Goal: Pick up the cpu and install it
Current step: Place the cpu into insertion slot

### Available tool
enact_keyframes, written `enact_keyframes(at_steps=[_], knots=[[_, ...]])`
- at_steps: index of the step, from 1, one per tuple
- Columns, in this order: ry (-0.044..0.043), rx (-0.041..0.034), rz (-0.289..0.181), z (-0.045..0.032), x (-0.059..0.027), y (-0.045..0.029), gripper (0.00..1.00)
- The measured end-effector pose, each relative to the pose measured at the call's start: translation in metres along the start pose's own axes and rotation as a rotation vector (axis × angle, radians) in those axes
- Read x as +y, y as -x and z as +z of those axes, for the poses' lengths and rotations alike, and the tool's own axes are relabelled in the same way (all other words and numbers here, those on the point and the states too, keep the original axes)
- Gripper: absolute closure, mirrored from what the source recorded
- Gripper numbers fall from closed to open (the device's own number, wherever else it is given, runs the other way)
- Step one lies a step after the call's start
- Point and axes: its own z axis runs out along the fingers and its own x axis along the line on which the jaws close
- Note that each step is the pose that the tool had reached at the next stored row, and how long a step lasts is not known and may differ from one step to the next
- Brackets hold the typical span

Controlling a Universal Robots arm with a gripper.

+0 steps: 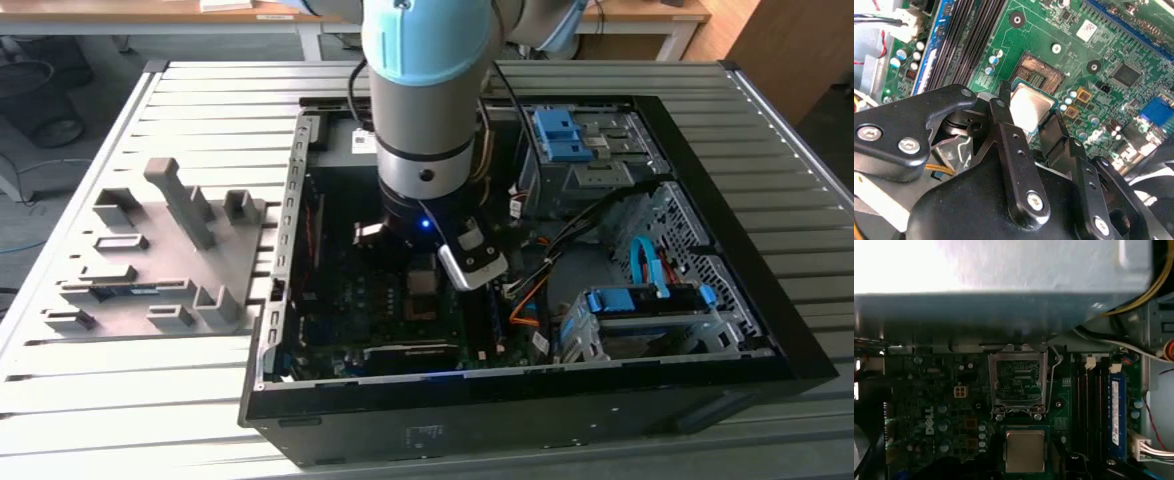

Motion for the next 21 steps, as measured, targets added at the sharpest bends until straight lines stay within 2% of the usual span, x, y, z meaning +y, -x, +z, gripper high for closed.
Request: enact_keyframes(at_steps=[9,21], knots=[[-0.0005,0.0,0.0,0.0115,-0.0117,-0.0005,0.53],[-0.0004,-0.0001,-0.001,0.0203,-0.0127,-0.002,0.53]])
